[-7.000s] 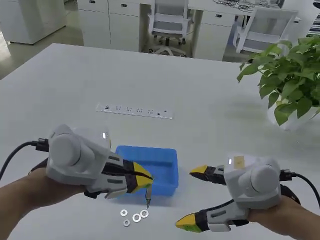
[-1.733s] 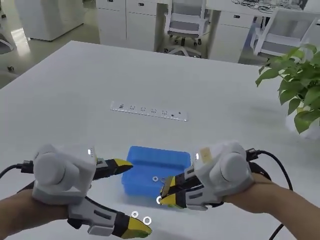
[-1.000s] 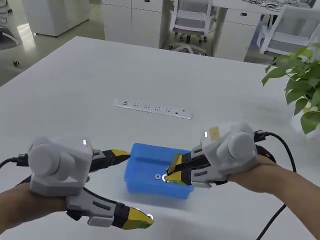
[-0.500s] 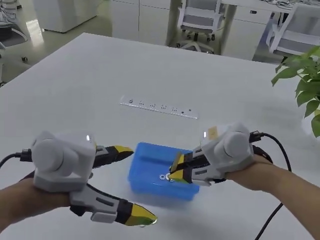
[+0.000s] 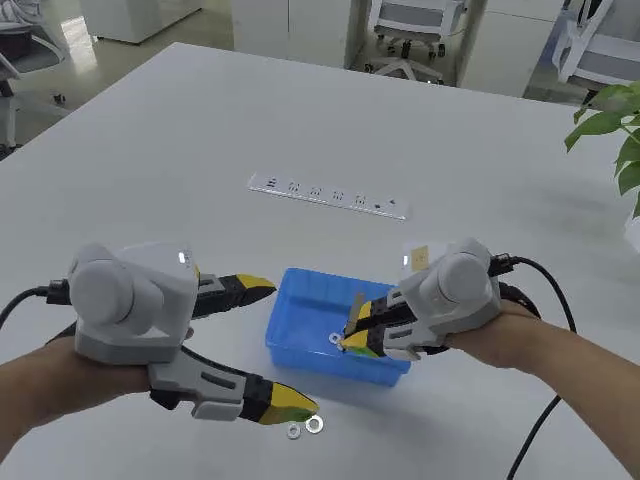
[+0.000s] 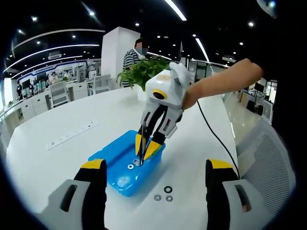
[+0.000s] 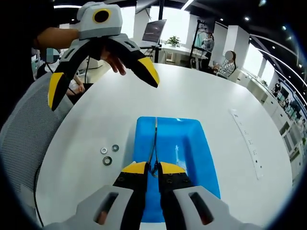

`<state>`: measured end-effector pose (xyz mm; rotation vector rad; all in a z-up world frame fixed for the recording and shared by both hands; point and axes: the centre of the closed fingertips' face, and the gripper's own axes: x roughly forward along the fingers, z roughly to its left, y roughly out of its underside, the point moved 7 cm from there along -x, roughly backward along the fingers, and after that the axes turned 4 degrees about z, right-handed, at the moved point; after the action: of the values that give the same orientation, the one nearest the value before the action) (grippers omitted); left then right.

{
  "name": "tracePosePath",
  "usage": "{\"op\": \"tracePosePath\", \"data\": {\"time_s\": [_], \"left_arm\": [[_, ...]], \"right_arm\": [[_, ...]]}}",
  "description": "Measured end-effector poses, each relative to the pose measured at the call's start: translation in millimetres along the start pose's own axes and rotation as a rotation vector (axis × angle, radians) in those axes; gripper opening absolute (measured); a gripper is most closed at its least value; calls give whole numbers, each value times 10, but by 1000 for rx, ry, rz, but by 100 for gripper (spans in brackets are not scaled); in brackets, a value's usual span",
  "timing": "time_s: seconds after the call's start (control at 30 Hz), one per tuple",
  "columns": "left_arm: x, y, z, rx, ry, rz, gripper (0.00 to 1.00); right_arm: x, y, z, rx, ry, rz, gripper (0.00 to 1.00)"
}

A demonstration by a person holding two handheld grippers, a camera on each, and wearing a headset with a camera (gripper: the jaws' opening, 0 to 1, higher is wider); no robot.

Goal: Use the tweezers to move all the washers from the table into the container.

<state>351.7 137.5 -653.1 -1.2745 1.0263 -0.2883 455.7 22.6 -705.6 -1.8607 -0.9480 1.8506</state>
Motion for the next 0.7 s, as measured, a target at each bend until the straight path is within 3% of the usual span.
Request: {"op": "tracePosePath", "data": {"time_s": [0.5, 0.7], "left_arm": [[105, -33, 112, 6, -1, -17, 79], [143, -65, 186, 31, -3, -7, 64]], "right_arm": [[116, 50, -84, 24, -8, 13, 10], [148, 70, -88, 36, -11, 23, 10]]}}
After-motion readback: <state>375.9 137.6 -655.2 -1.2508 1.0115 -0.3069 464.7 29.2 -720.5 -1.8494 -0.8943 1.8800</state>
